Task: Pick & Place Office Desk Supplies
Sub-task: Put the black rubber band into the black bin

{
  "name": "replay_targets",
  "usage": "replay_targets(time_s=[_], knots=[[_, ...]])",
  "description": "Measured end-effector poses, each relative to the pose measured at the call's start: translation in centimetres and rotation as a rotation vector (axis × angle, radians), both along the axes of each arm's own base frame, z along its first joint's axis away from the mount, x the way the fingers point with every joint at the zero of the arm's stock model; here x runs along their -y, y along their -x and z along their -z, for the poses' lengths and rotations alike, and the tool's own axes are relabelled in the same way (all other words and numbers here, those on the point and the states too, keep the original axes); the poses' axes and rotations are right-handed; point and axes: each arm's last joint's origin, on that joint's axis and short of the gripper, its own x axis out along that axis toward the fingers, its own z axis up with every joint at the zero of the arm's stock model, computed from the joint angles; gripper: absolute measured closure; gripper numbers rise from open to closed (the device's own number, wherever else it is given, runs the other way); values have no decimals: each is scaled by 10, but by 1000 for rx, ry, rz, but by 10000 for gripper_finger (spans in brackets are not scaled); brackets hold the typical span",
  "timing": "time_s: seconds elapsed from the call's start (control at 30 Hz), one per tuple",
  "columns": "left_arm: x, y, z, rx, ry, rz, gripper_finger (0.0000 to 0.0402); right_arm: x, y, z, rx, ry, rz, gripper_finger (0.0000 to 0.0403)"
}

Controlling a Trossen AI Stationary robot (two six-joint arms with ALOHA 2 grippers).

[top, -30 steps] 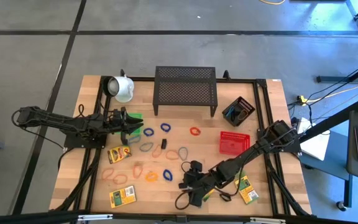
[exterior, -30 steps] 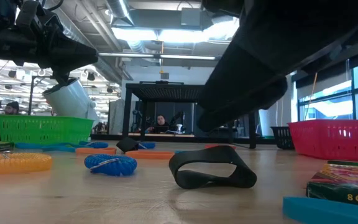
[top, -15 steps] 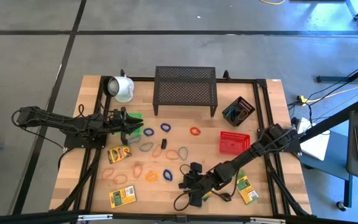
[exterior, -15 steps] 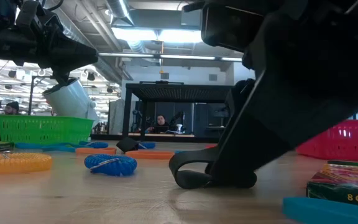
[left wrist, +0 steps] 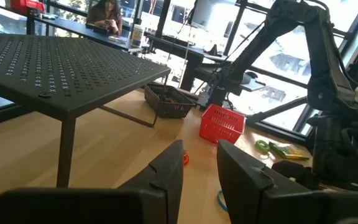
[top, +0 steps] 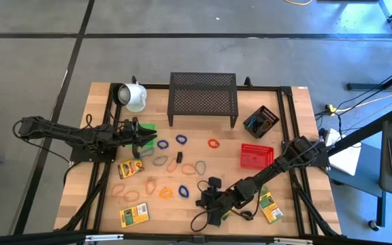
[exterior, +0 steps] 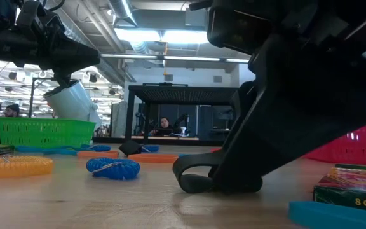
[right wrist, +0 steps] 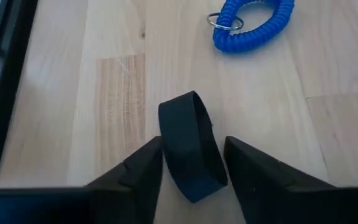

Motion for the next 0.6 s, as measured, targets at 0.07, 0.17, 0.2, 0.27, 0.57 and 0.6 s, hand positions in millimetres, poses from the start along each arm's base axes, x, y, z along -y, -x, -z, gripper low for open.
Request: replay_targets(time_s=[0.07,0.17,0.2,0.27,0.57,0.6], knots=[[0,0,0,0,0,0,311,0,0,0,-1,4,3,260],[0,0,0,0,0,0,311,1,0,1,-1,4,4,299],[0,0,0,0,0,0,311,1,0,1,-1,4,5,311],[0,0,0,0,0,0,311,1,0,1,-1,3,6,334],[0,0,0,0,0,0,311,1,-1,1,-5,-33,35,395],[0,0,0,0,-1,0,311,1,0,1,-6,-46,47,394]])
